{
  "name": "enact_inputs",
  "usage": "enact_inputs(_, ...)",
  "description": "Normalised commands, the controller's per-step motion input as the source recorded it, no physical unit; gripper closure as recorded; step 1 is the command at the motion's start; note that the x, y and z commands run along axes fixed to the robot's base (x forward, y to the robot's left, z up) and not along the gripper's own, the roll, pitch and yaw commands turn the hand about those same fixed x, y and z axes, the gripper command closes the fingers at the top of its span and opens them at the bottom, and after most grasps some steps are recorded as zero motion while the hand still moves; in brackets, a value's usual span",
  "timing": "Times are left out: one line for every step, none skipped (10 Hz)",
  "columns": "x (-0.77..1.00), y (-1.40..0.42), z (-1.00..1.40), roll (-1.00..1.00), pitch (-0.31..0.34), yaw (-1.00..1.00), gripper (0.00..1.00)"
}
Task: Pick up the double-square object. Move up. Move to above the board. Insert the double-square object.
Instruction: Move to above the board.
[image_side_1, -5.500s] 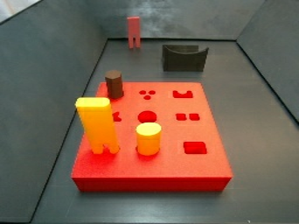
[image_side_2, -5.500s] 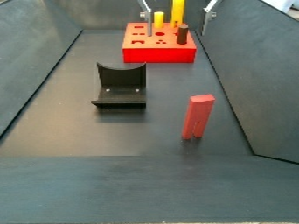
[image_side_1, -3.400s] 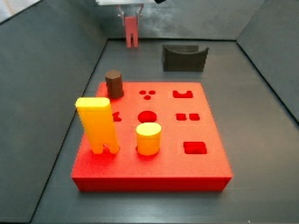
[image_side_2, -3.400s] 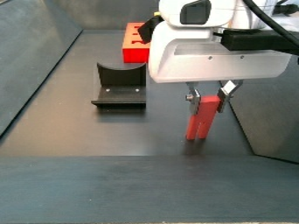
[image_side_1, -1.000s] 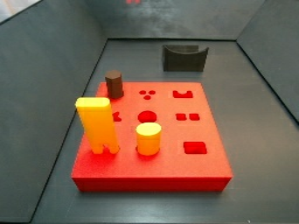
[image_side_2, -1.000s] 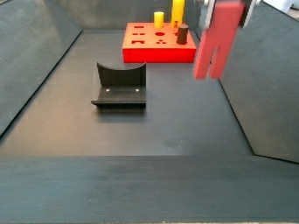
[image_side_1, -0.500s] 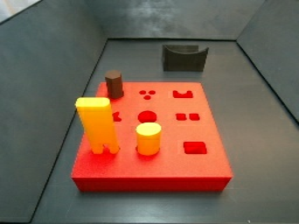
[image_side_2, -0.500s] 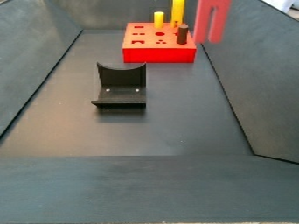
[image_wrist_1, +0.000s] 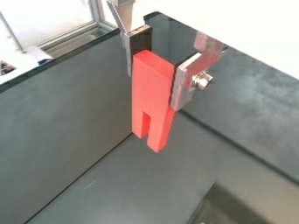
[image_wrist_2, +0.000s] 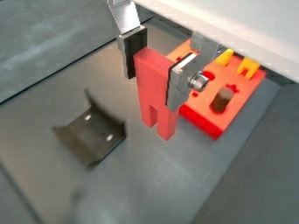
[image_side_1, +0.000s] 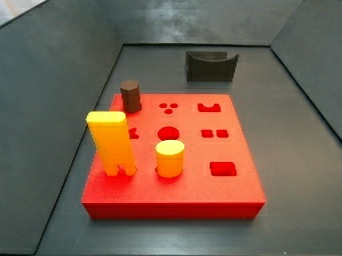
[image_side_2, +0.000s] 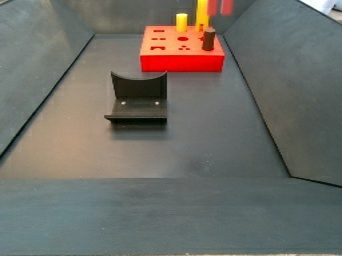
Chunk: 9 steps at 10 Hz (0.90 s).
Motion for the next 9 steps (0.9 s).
enact_inputs(0.11,-1.0,0.16,-0.02,0.032,0.0,1.0)
enact_inputs(0.11,-1.0,0.16,-0.02,0.037,0.0,1.0)
enact_inputs(0.11,-1.0,0.17,0.0,0.053,0.0,1.0)
enact_inputs(0.12,-1.0,0.17,-0.02,0.062,0.0,1.0)
enact_inputs(0.13,-1.0,0.17,0.0,0.078,0.0,1.0)
enact_inputs(0.14,-1.0,0.17,-0.02,0.092,0.0,1.0)
enact_inputs(0.16,-1.0,0.18,0.0,0.119,0.0,1.0)
enact_inputs(0.18,-1.0,0.18,0.0,0.133,0.01,1.0)
enact_inputs(0.2,-1.0,0.18,0.01,0.132,0.01,1.0)
